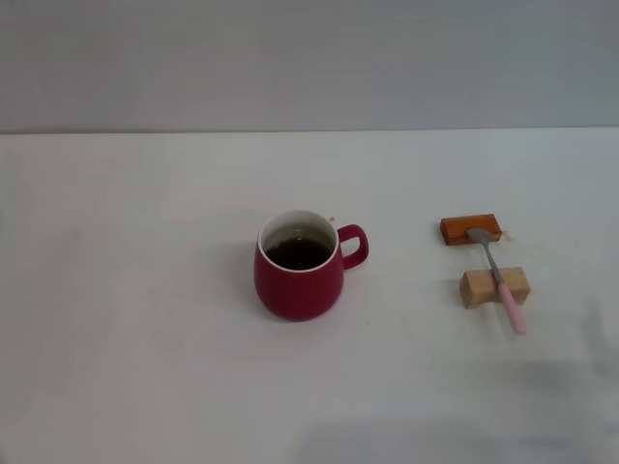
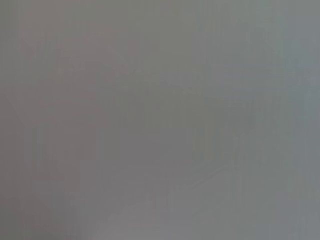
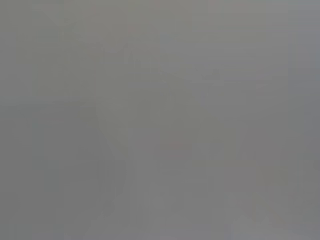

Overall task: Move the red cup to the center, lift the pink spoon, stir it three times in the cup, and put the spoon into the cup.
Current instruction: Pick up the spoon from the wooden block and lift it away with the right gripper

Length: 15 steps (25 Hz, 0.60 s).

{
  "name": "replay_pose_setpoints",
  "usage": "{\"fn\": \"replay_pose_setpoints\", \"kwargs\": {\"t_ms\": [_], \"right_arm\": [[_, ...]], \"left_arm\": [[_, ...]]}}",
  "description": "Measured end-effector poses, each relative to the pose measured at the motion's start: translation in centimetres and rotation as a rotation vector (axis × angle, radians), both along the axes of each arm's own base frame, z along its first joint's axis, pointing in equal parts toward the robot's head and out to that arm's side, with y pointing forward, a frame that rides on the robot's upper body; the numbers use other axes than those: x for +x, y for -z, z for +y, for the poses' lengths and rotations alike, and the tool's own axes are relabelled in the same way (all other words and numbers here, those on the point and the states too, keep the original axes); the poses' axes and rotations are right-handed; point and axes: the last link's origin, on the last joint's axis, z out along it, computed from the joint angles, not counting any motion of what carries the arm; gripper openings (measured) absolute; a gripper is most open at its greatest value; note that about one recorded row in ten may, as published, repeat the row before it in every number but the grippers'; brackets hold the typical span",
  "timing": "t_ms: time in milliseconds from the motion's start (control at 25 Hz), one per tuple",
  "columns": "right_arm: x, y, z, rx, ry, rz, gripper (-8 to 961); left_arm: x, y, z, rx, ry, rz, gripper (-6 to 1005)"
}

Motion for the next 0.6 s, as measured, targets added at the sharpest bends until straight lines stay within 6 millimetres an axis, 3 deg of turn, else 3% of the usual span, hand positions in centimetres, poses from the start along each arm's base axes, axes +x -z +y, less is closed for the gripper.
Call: {"fn": "replay_pose_setpoints", "kwargs": {"t_ms": [320, 600], "right_arm": [[-2.1, 2.4, -2.6, -0.082, -0.024, 0.011, 779], [-2.2, 3.8, -4.3, -0.162, -0.024, 0.01, 780]], "left_arm": [[-0.4, -0.2, -0.2, -0.004, -0.013, 0.009, 844], [-0.7, -0.2, -0.4, -0.007, -0.023, 0.015, 846]]}}
